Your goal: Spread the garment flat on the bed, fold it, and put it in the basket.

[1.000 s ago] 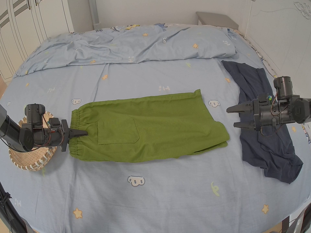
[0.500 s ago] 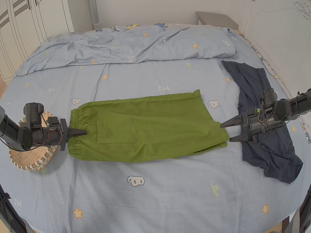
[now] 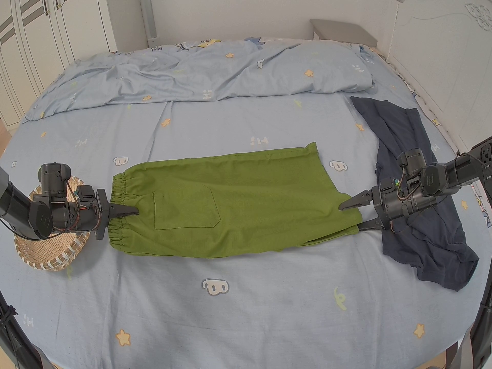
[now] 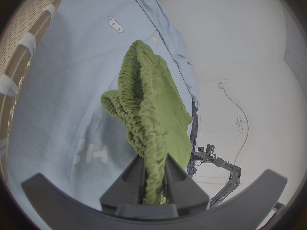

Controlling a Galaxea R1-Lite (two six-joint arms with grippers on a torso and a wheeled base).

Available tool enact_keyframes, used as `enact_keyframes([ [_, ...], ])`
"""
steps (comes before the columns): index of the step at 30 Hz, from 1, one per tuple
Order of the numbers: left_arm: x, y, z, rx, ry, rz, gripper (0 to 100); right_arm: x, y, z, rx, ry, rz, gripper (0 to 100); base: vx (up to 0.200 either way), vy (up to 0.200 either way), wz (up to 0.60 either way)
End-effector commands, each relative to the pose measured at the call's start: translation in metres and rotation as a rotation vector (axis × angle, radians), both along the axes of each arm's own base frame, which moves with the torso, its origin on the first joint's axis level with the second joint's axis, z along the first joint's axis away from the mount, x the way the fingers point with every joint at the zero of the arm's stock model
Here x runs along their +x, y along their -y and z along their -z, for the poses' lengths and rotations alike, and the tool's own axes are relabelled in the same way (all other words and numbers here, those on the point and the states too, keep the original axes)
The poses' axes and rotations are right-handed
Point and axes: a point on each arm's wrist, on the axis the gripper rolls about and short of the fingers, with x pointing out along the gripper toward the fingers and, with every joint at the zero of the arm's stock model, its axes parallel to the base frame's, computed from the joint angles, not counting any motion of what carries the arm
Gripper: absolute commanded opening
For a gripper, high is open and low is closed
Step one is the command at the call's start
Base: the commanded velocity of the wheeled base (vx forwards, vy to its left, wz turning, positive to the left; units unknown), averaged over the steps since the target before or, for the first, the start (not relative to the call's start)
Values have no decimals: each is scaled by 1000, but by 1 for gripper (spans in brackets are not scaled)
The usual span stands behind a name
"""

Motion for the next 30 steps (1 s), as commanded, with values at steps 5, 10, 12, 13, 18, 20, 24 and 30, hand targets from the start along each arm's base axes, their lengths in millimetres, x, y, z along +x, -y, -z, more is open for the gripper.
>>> enact_keyframes([
  [5, 0, 0, 1, -1, -2, 1, 0, 13, -2, 15, 20, -44, -12, 100, 0, 0, 0],
  [10, 0, 0, 1, 0, 0, 0, 0, 17, -2, 13, 65, -68, -37, 100, 0, 0, 0],
  [12, 0, 0, 1, 0, 0, 0, 0, 16, -1, 11, 85, -81, -46, 0, 0, 0, 0],
  [13, 1, 0, 0, 0, 1, 0, 0, 16, -1, 11, 91, -83, -50, 0, 0, 0, 0],
  [18, 0, 0, 1, 0, 0, 0, 0, 16, 1, 11, 96, -88, -48, 0, 0, 0, 0],
  [20, 0, 0, 0, 1, 1, -1, 0, 15, 4, 11, 109, -93, -47, 0, 0, 0, 0],
  [24, 0, -1, 0, 0, 0, -2, 0, 13, 4, 11, 109, -92, -49, 0, 0, 0, 0],
  [30, -3, -2, -2, -2, -23, -3, 0, -15, 10, -26, 93, -24, -67, 0, 0, 0, 0],
])
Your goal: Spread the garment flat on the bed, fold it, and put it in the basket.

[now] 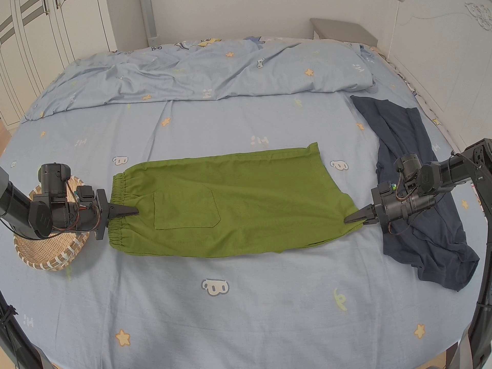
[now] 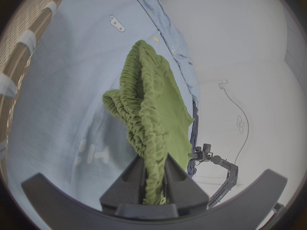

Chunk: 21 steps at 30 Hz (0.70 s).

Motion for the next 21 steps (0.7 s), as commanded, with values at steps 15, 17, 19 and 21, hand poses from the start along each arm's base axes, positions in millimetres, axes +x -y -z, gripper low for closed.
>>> enact_keyframes([
  [15, -74, -23, 9, 185, -164, 143, 0, -168, -1, -23, -104, 25, -129, 0, 0, 0, 0],
  [17, -76, -23, 10, 188, -167, 148, 0, -170, -1, -21, -104, 23, -130, 0, 0, 0, 0],
  [19, -97, -28, 24, 206, -198, 189, 0, -200, -8, 0, -111, 58, -162, 0, 0, 0, 0],
  [21, -106, -28, 29, 208, -208, 206, 0, -215, -11, 9, -116, 73, -178, 0, 0, 0, 0],
])
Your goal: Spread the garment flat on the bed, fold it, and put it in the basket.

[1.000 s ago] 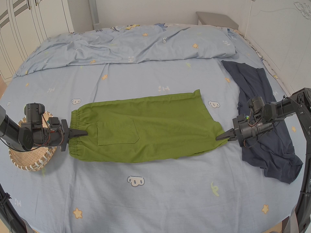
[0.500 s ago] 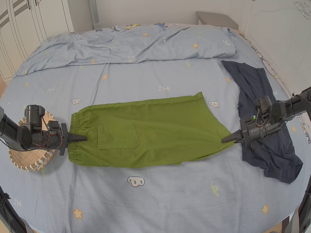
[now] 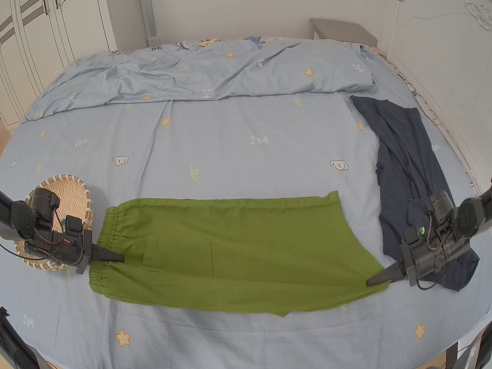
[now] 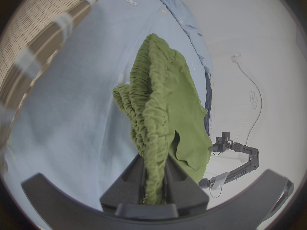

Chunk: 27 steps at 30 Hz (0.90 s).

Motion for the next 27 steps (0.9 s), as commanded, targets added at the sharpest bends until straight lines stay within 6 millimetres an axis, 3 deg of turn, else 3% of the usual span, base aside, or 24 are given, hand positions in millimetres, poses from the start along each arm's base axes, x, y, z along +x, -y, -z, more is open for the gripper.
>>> enact_keyframes([
  [1, -47, -9, 18, 25, -64, 41, 0, -71, -11, 18, -20, 92, -76, 0, 0, 0, 0],
  [6, -62, -4, 24, 19, -87, 45, 0, -92, -15, 32, -18, 103, -108, 0, 0, 0, 0],
  [13, -65, -3, 32, 24, -84, 45, 0, -92, -16, 36, -17, 115, -112, 0, 0, 0, 0],
  [14, -65, -4, 33, 27, -80, 44, 0, -92, -16, 37, -17, 112, -112, 100, 0, 0, 0],
  [21, -66, -4, 27, 53, -59, 36, 0, -93, -14, 34, -21, 129, -99, 100, 0, 0, 0],
  [24, -67, -6, 19, 82, -39, 21, 0, -92, -10, 23, -29, 193, -72, 100, 0, 0, 0],
  [27, -64, -4, 0, 176, -10, 9, 0, -81, 0, -13, -52, 348, 25, 100, 0, 0, 0],
])
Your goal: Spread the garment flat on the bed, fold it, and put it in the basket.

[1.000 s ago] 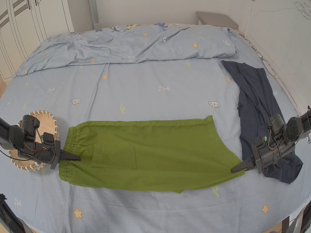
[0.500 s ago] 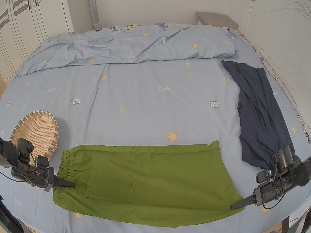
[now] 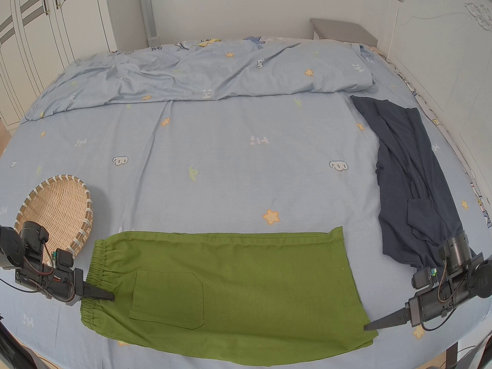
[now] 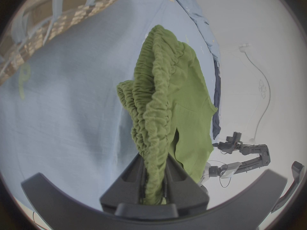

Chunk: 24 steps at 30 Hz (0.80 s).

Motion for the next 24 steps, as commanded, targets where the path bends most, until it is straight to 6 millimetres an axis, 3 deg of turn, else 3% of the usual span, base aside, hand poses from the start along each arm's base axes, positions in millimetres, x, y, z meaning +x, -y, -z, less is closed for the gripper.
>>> enact_keyframes([
  [1, 3, 2, -31, 127, 59, -14, 0, 11, 10, -52, -1, 225, 111, 100, 0, 0, 0],
  [7, 9, 15, -68, 234, 64, 30, 0, 21, 3, -124, 53, 412, 173, 100, 0, 0, 0],
  [10, 6, 15, -78, 260, 92, 20, 0, 22, -1, -143, 57, 426, 197, 100, 0, 0, 0],
  [14, -4, 10, -90, 299, 126, -26, 0, 15, -3, -148, 55, 444, 193, 100, 0, 0, 0],
  [19, -17, -12, -100, 379, 149, -84, 0, 11, -6, -147, 59, 445, 178, 100, 0, 0, 0],
  [24, -24, -2, -110, 394, 159, -73, 0, 10, -12, -145, 62, 432, 149, 100, 0, 0, 0],
])
